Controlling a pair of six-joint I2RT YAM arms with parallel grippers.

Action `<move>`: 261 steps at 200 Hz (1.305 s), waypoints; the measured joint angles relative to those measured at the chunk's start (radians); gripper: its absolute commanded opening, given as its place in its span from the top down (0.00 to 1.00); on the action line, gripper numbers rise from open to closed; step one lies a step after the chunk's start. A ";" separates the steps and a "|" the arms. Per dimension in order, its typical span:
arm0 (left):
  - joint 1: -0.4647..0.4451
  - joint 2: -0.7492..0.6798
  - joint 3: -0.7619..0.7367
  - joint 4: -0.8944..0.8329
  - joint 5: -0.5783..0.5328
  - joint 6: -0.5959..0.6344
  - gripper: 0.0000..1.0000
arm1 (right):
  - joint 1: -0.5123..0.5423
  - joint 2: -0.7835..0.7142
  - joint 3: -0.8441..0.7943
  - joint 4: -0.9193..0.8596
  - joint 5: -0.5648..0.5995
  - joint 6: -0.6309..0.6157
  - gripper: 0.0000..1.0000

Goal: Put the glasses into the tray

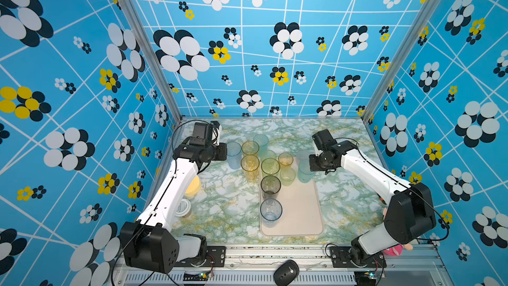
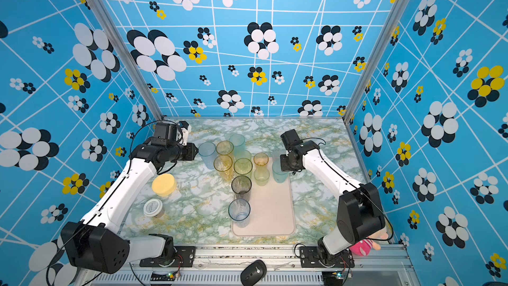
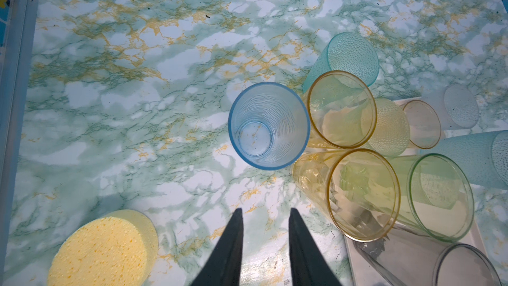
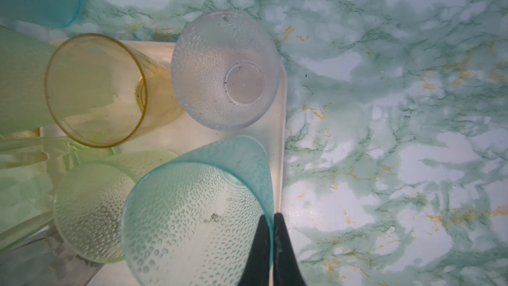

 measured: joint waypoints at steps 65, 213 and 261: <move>-0.009 0.007 0.009 -0.002 -0.008 0.000 0.68 | -0.006 0.003 0.000 0.005 -0.013 0.000 0.92; -0.018 0.015 0.011 -0.004 -0.023 0.000 0.69 | -0.010 -0.007 0.000 0.005 -0.014 0.003 0.74; -0.018 0.045 0.011 -0.004 -0.046 0.009 0.69 | -0.010 -0.044 -0.018 0.006 -0.014 0.004 0.68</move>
